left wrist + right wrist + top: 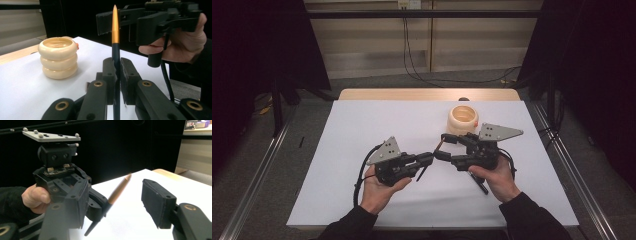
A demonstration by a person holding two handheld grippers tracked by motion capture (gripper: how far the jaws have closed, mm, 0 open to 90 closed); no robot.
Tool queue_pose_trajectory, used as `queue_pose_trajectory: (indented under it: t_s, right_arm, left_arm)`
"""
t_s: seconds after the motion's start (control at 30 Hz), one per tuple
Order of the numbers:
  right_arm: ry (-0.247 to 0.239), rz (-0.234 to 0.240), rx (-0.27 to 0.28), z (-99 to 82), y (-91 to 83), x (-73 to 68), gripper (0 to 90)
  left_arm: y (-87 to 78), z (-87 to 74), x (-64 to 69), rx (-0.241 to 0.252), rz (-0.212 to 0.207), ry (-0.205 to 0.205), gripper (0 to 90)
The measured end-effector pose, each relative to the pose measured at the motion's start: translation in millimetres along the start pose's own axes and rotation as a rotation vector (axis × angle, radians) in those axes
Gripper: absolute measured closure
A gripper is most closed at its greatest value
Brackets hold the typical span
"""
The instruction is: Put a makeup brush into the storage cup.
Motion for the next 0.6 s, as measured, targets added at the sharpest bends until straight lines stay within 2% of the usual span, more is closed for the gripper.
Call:
queue_pose_trajectory:
  t_s: [0.1, 0.17, 0.23, 0.3, 0.43, 0.6]
  right_arm:
    - [0.008, 0.011, -0.001, -1.5, 0.9, 0.4, 46.2]
    - [0.002, 0.013, -0.002, -1.4, 1.0, -0.9, 53.5]
    - [0.013, 0.020, 0.001, -1.3, 1.6, -1.4, 56.1]
    - [0.013, 0.024, -0.002, -2.0, 2.0, -1.4, 59.1]
    - [0.024, 0.040, 0.001, -2.5, 4.1, -2.0, 63.3]
    - [0.044, 0.057, 0.001, -3.9, 5.3, -2.3, 67.8]
  left_arm:
    - [1.6, -1.4, -0.2, -0.004, -0.001, -0.003, 83.7]
    - [2.2, -1.7, -0.4, 0.002, -0.011, -0.019, 83.7]
    - [1.0, -1.6, -1.8, -0.002, -0.019, -0.009, 83.7]
    - [-0.7, -0.1, -3.1, 0.013, -0.018, -0.025, 83.7]
    - [2.3, -2.9, -2.2, -0.008, -0.020, -0.010, 83.7]
    - [0.0, -1.0, -4.8, 0.003, -0.027, -0.021, 83.7]
Point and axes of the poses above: each handheld gripper's, and its own axes: y roughly forward along the jaws, z roughly out of its top, x roughly to its right, the point moved 7 cm from there along y, roughly forward along the jaws, and after that the axes turned 5 degrees about -x, right-handed, at the moved point
